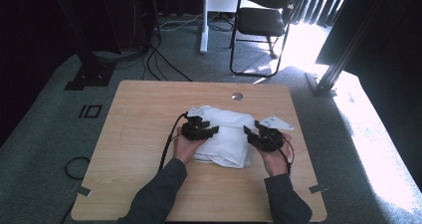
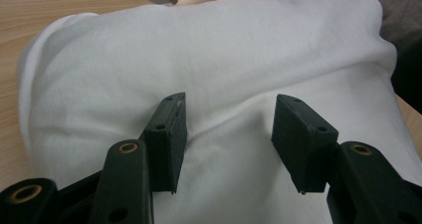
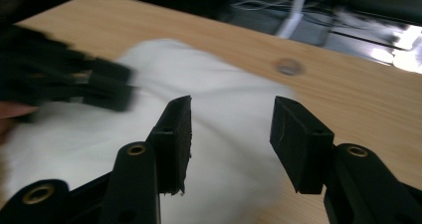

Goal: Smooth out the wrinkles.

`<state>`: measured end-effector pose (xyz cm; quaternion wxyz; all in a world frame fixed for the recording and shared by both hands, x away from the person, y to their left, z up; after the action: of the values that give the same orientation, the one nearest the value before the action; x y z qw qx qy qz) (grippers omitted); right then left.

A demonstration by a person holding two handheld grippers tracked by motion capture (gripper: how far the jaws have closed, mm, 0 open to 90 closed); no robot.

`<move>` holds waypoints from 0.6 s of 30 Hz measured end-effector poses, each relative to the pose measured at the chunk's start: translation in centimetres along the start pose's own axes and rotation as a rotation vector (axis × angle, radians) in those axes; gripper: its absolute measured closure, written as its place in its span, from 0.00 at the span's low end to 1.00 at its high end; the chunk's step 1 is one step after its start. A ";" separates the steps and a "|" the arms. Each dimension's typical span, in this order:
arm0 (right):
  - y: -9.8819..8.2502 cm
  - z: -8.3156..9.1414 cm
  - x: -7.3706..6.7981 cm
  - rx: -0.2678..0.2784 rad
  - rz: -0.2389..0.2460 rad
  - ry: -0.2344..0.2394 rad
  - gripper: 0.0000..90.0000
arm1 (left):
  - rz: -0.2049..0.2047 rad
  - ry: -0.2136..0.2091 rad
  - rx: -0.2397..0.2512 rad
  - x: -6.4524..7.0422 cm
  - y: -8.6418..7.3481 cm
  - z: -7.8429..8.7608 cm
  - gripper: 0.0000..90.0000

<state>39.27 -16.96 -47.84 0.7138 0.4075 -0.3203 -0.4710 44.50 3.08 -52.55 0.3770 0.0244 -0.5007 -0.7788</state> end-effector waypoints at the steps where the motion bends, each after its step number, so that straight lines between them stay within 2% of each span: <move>1: -0.3 -0.8 -0.4 -0.028 0.017 0.006 0.56 | -0.005 0.010 0.002 0.1 -0.1 0.0 0.54; 2: -0.9 -2.0 -0.6 -0.069 0.028 -0.002 0.55 | -0.011 0.018 0.009 0.1 -0.1 0.1 0.54; 4: -2.6 -4.8 -0.5 -0.167 0.057 -0.017 0.53 | -0.017 0.006 0.033 0.2 0.0 0.5 0.54; 5: -2.6 -4.8 -0.5 -0.167 0.057 -0.017 0.53 | -0.017 0.006 0.033 0.2 0.0 0.5 0.54; 6: -3.4 -5.9 -0.3 -0.190 0.064 -0.036 0.53 | -0.022 -0.013 0.064 0.3 0.3 1.0 0.54; 7: -4.7 -7.8 0.1 -0.241 0.046 -0.033 0.52 | -0.022 -0.013 0.064 0.3 0.3 1.0 0.53; 8: -5.1 -8.5 0.3 -0.255 0.035 -0.029 0.51 | -0.027 -0.027 0.087 0.6 0.6 1.6 0.53; 9: -5.3 -9.1 0.5 -0.267 0.028 -0.032 0.51 | -0.048 -0.033 0.087 0.9 0.7 1.7 0.53; 10: -5.3 -9.1 0.5 -0.267 0.028 -0.032 0.51 | -0.048 -0.033 0.087 0.9 0.7 1.7 0.53; 11: -5.5 -9.8 0.7 -0.279 0.009 -0.028 0.49 | -0.052 -0.034 0.079 0.9 0.6 1.7 0.53; 12: -5.5 -10.2 0.8 -0.275 0.004 -0.025 0.49 | -0.057 -0.039 0.045 1.1 0.1 1.3 0.54; 13: -5.5 -10.2 0.8 -0.275 0.004 -0.025 0.49 | -0.057 -0.039 0.045 1.1 0.1 1.3 0.53; 14: -5.6 -10.7 0.8 -0.285 -0.018 -0.004 0.49 | -0.088 -0.011 0.015 1.3 -0.9 0.7 0.53; 15: -5.6 -10.7 0.8 -0.285 -0.018 -0.004 0.49 | -0.088 -0.011 0.015 1.3 -0.9 0.7 0.53; 16: -5.6 -11.2 0.7 -0.282 -0.026 0.005 0.49 | -0.136 0.037 -0.005 1.5 -2.0 0.1 0.53; 17: -5.6 -11.2 0.7 -0.282 -0.026 0.005 0.49 | -0.136 0.037 -0.005 1.5 -2.0 0.1 0.53; 18: -5.5 -11.6 0.4 -0.272 -0.032 0.015 0.49 | -0.181 0.080 -0.003 1.1 -2.5 0.0 0.53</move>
<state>46.95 -15.34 -58.08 0.7572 0.3155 -0.2414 -0.5184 42.31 2.92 -54.15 0.3251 0.1000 -0.4799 -0.8087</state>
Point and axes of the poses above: each handheld gripper's, and its own axes: z roughly backward along the jaws, y roughly out of its top, x roughly to its right, the point moved 5 cm from there along -z, roughly forward along the jaws, and after that the axes turned 9 degrees about -y, right-handed, at the moved point
